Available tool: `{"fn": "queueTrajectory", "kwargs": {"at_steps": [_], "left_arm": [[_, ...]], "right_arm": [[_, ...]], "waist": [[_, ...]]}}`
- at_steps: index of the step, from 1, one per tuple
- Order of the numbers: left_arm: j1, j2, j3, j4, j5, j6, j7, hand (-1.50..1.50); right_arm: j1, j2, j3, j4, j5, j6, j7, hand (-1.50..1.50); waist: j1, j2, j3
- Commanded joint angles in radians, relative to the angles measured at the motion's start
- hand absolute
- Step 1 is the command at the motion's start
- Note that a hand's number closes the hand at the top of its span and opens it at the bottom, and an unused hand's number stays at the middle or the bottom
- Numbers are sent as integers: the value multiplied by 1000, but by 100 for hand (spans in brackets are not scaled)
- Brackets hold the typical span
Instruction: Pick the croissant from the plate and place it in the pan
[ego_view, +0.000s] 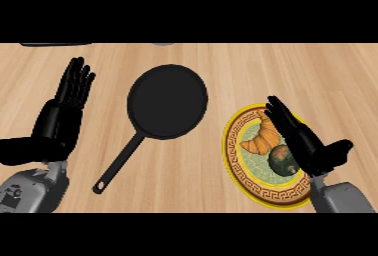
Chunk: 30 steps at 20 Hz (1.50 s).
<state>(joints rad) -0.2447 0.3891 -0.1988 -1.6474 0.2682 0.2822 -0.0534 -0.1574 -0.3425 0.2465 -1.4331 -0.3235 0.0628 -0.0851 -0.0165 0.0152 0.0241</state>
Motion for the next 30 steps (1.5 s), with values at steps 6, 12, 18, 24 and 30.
{"fn": "queueTrajectory", "kwargs": {"at_steps": [6,12,18,24,30], "left_arm": [[203,127,-21,153,-107,13,94,0],[286,113,-56,140,-107,11,111,0],[274,127,-65,143,-132,-1,105,0],[262,128,-78,111,-135,-9,142,0],[273,117,-93,94,-160,1,148,0]], "right_arm": [[-52,81,-389,8,28,-586,-19,-150],[187,171,-416,82,152,-981,165,-150],[343,70,-161,36,422,-1071,430,-150],[313,-92,-45,-134,539,-906,780,-150],[131,-213,9,-300,603,-695,1194,-150]], "waist": [[-17,-18,-26],[-35,-28,-33],[14,-13,-37],[34,-14,-37],[44,-16,-31]]}}
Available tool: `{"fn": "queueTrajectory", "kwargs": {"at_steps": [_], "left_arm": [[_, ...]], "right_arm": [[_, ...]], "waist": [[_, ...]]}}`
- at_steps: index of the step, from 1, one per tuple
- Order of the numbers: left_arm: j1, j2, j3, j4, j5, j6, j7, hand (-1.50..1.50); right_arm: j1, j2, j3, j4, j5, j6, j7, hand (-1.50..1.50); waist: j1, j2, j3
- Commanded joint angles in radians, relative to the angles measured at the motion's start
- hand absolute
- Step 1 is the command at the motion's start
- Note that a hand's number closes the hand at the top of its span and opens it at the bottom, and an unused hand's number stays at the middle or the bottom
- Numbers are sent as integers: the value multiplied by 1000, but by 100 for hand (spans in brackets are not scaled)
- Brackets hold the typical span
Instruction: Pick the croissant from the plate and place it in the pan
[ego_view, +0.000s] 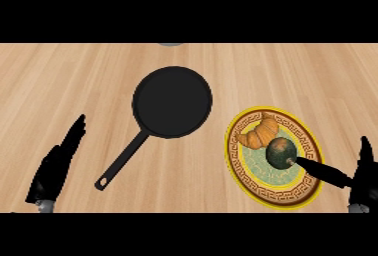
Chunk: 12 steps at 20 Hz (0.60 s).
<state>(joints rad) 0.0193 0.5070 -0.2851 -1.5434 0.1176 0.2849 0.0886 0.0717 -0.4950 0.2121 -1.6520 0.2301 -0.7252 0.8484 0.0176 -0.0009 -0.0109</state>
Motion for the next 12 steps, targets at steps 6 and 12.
{"fn": "queueTrajectory", "kwargs": {"at_steps": [6,12], "left_arm": [[7,-7,25,-9,9,-15,7,0],[-15,-45,-16,-27,-32,1,16,0]], "right_arm": [[-286,-83,40,-117,71,252,590,-150],[-477,-67,18,25,-50,394,638,-150]], "waist": [[-4,0,7],[7,3,7]]}}
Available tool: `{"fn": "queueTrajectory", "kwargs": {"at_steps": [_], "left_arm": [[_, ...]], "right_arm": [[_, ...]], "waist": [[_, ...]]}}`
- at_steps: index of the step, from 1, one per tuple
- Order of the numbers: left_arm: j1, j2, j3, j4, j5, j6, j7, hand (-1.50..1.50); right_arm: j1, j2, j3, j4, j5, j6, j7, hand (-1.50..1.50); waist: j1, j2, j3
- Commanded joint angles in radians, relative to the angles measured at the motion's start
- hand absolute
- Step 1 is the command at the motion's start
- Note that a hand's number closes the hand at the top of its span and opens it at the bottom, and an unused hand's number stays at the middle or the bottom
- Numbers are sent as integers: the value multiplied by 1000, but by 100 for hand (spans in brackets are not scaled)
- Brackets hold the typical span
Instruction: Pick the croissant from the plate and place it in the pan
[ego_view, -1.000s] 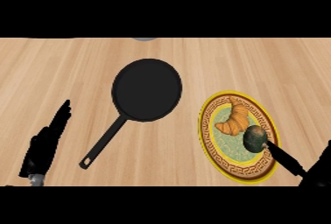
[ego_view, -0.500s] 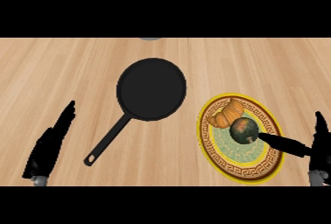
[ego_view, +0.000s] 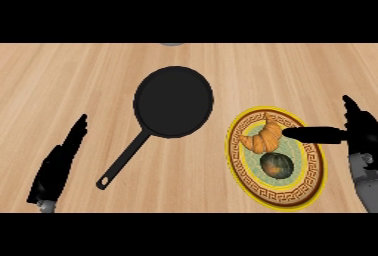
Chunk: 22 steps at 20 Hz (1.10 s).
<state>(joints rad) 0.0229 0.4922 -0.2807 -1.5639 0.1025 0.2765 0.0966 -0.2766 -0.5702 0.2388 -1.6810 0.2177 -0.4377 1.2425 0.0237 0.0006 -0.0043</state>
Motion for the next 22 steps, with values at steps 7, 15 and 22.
{"fn": "queueTrajectory", "kwargs": {"at_steps": [7,15,22], "left_arm": [[-2,-40,-16,40,-32,12,-12,0],[11,-15,25,33,-16,-12,-13,0],[-25,-35,18,20,-27,-11,28,0]], "right_arm": [[-172,-1,50,184,-168,223,246,-150],[-312,27,78,350,-266,255,245,-150],[-326,99,168,472,-262,227,245,-150]], "waist": [[-1,2,0],[-2,-2,0],[-16,-2,2]]}}
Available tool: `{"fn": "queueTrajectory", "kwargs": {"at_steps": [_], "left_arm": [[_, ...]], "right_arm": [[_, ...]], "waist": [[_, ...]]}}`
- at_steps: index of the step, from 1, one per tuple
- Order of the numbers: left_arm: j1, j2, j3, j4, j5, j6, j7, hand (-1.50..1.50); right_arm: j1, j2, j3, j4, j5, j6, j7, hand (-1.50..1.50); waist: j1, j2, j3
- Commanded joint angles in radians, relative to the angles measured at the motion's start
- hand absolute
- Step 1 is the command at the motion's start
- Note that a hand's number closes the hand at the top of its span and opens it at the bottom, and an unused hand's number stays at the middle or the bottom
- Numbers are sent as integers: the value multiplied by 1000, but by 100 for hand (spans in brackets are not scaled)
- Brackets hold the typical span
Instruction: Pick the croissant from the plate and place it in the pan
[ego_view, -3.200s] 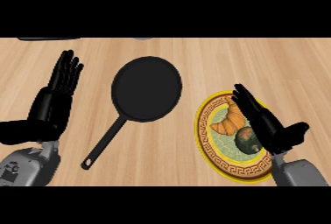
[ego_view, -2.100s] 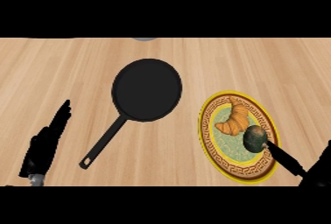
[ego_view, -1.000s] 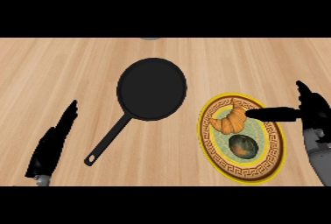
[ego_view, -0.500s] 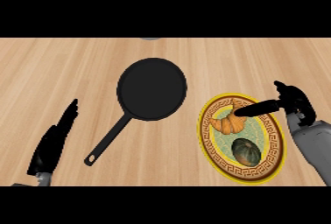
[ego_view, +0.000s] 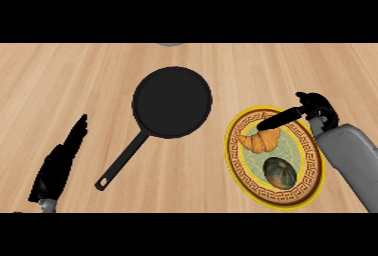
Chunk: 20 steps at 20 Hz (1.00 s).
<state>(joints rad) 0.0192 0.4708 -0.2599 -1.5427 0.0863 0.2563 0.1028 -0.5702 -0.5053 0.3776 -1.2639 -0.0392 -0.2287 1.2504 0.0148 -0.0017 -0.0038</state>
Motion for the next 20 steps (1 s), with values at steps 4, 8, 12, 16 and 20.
{"fn": "queueTrajectory", "kwargs": {"at_steps": [4,8,12,16,20], "left_arm": [[-13,-14,2,-6,-11,5,31,0],[4,-15,11,-19,-25,17,25,0],[20,-22,4,-27,-31,6,12,0],[51,-20,21,-23,-27,0,-11,0],[41,-13,35,-20,-28,-16,3,0]], "right_arm": [[-110,61,41,143,-34,11,237,-150],[-60,57,56,131,-45,9,237,-150],[-72,78,71,174,-52,13,233,-150],[-72,41,61,154,-78,29,237,-150],[-92,131,97,216,-32,-37,230,-150]], "waist": [[-2,-1,0],[-17,-4,2],[-12,-2,3],[-23,-6,2],[-11,-1,3]]}}
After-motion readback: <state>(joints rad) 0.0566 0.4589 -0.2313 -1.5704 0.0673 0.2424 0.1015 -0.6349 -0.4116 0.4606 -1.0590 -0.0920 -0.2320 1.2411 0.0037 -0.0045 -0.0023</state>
